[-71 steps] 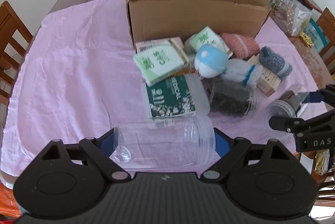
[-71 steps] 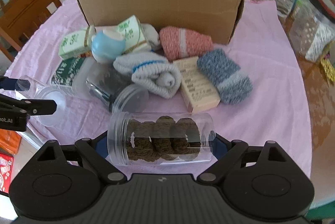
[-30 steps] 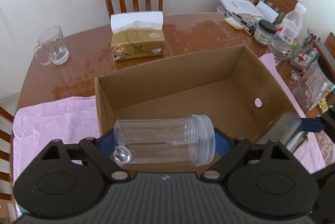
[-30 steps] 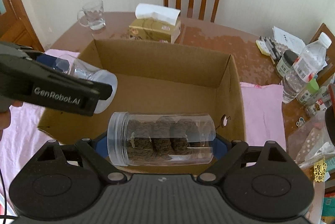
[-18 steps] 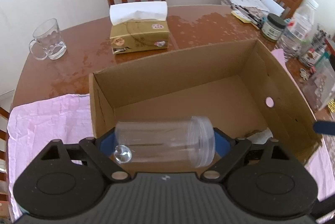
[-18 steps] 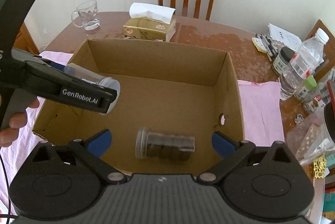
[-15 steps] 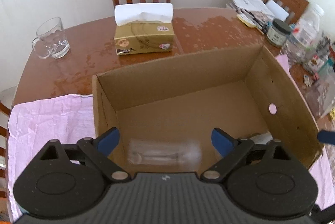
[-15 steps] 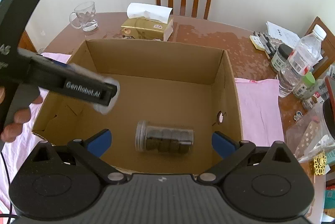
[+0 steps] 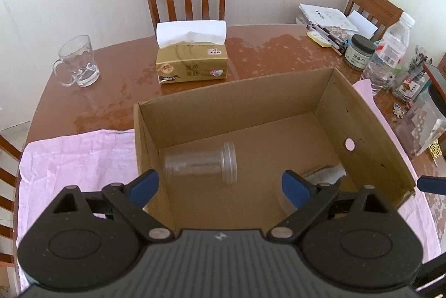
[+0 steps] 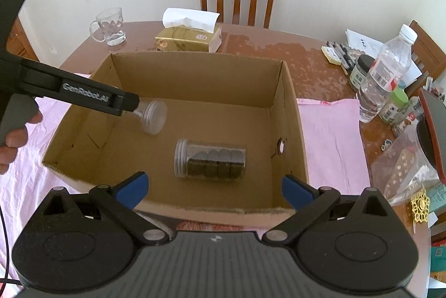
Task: Organize objects
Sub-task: 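Carry both jars into the cardboard box and open both tools to release, then reach left tool to the green C&S tissue pack while right tool reaches the blue-grey sock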
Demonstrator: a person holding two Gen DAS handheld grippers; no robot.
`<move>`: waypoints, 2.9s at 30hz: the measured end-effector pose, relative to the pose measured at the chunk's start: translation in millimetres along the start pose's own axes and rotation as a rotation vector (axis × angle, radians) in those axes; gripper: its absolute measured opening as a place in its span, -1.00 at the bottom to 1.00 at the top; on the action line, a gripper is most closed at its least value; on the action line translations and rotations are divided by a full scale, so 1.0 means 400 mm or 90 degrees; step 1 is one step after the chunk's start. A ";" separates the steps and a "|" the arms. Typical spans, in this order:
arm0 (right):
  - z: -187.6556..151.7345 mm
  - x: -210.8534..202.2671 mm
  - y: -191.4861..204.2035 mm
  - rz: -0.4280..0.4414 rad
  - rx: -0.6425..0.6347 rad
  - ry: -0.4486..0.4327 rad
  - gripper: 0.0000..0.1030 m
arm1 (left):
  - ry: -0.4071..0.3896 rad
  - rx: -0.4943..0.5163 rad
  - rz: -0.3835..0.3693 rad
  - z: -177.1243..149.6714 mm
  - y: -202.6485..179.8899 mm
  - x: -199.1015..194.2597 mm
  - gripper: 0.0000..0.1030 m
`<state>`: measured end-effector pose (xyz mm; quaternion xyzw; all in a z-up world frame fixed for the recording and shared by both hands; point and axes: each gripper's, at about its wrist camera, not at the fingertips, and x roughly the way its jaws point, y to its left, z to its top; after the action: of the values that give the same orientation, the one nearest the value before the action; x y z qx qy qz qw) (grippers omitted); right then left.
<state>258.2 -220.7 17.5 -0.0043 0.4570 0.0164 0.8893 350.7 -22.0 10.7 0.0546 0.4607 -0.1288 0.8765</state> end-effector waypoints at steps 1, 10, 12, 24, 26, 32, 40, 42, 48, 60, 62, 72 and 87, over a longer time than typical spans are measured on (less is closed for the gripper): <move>-0.005 -0.003 -0.001 0.001 -0.002 0.000 1.00 | -0.003 -0.002 0.002 -0.008 -0.001 -0.008 0.84; -0.071 -0.026 -0.029 0.025 -0.020 -0.001 1.00 | -0.021 -0.033 0.030 -0.102 -0.021 -0.085 0.86; -0.086 -0.031 -0.041 0.030 -0.022 -0.001 1.00 | -0.019 -0.034 0.036 -0.128 -0.032 -0.095 0.86; -0.193 -0.038 -0.076 0.012 -0.006 0.002 1.00 | -0.010 -0.080 0.081 -0.296 -0.079 -0.127 0.86; -0.212 -0.034 -0.087 0.013 0.012 0.012 1.00 | -0.002 -0.090 0.084 -0.323 -0.085 -0.128 0.86; -0.257 -0.020 -0.126 0.013 0.046 0.033 1.00 | 0.017 -0.136 0.087 -0.376 -0.084 -0.122 0.86; -0.254 0.025 -0.147 0.014 0.081 0.039 1.00 | 0.031 -0.147 0.095 -0.393 -0.084 -0.097 0.86; -0.254 0.044 -0.149 0.018 0.083 0.050 1.00 | 0.031 -0.149 0.097 -0.393 -0.084 -0.093 0.86; -0.274 0.082 -0.162 0.019 0.089 0.081 1.00 | 0.050 -0.158 0.105 -0.408 -0.081 -0.079 0.86; -0.331 0.089 -0.194 0.026 0.115 0.109 1.00 | 0.071 -0.176 0.100 -0.427 -0.068 -0.067 0.86; -0.330 0.089 -0.190 0.028 0.114 0.108 1.00 | 0.070 -0.177 0.101 -0.428 -0.069 -0.064 0.86; -0.338 0.096 -0.204 0.051 0.138 0.110 1.00 | 0.066 -0.197 0.086 -0.429 -0.055 -0.059 0.74; -0.335 0.076 -0.203 0.075 0.129 0.107 0.60 | 0.070 -0.144 0.065 -0.406 -0.079 -0.067 0.37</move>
<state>169.5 -304.1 -85.7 0.1111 0.5285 0.0223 0.8414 198.4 -12.7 -59.0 -0.0140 0.5160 -0.0284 0.8560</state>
